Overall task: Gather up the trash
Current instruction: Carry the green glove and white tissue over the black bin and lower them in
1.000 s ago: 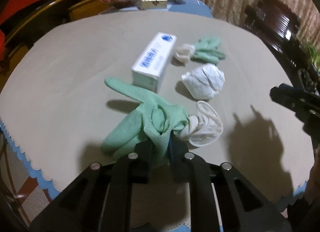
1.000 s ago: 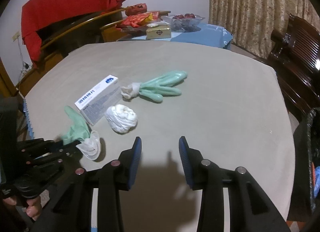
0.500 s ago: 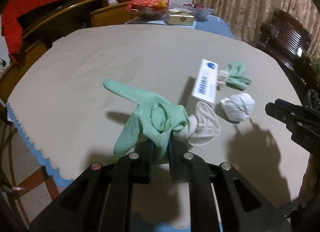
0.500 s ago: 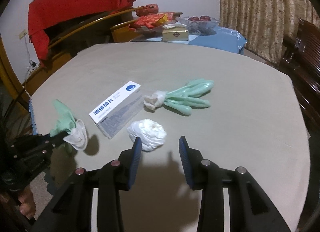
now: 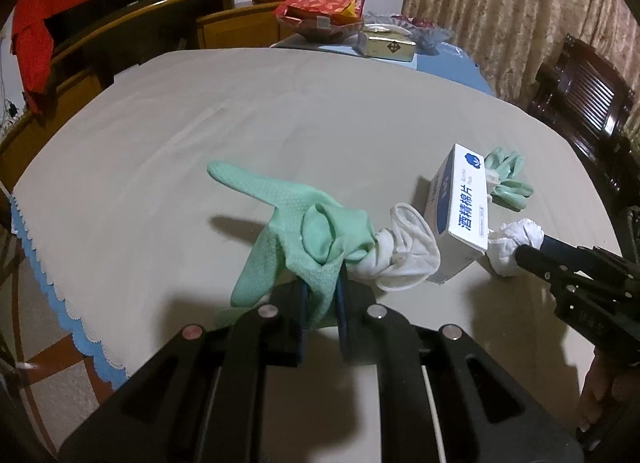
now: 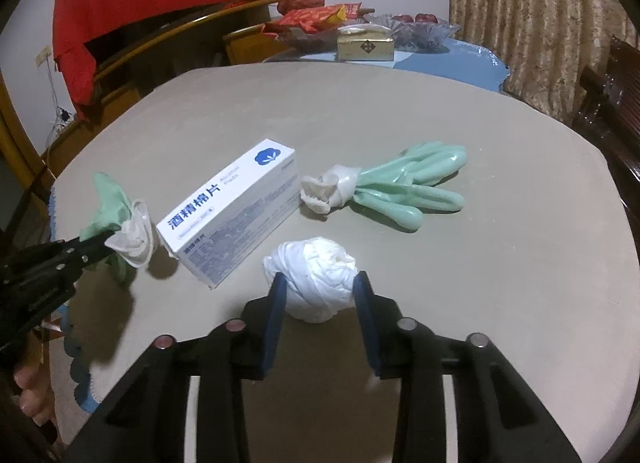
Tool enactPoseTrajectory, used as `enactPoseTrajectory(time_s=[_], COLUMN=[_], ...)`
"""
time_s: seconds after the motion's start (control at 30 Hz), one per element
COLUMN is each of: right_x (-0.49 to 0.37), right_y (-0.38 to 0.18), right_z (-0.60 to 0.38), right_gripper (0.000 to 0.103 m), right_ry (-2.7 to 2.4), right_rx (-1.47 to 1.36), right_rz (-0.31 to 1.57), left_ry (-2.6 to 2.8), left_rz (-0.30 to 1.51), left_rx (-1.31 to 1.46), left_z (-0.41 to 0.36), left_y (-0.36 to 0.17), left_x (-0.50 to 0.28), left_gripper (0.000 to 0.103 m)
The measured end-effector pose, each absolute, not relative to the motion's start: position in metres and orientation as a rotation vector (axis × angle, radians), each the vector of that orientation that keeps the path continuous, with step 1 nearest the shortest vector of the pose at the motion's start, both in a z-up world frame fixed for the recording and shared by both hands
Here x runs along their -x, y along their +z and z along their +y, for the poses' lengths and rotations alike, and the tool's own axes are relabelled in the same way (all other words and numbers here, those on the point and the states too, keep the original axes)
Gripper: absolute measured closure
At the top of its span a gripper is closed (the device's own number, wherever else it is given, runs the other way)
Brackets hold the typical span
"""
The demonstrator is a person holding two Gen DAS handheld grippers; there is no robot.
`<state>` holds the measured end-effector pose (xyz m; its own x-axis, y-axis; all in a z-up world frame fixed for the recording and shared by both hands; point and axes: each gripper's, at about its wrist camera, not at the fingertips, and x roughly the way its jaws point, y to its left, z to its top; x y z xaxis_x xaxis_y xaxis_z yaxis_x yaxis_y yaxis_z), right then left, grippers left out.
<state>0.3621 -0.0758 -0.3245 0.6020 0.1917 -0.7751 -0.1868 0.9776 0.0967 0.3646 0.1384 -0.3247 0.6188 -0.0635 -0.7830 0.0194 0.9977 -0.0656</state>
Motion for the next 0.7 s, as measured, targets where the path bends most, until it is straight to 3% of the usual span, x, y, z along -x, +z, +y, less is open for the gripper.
enactPoseTrajectory(time_s=[0.2, 0.7], right_x=[-0.359, -0.316], right_y=[-0.314, -0.251], right_z=[-0.078, -0.108], right_gripper=[0.081, 0.081], right_ry=[0.233, 0.239], right_rx=[-0.024, -0.044], right_rz=[0.886, 0.817], left_ry=[-0.04, -0.028], left_rz=[0.9, 0.874], left_rx=[0.053, 0.024], left_z=[0.14, 0.114], left_y=[-0.32, -0.266], left_x=[-0.362, -0.328], left_gripper=[0.092, 0.092])
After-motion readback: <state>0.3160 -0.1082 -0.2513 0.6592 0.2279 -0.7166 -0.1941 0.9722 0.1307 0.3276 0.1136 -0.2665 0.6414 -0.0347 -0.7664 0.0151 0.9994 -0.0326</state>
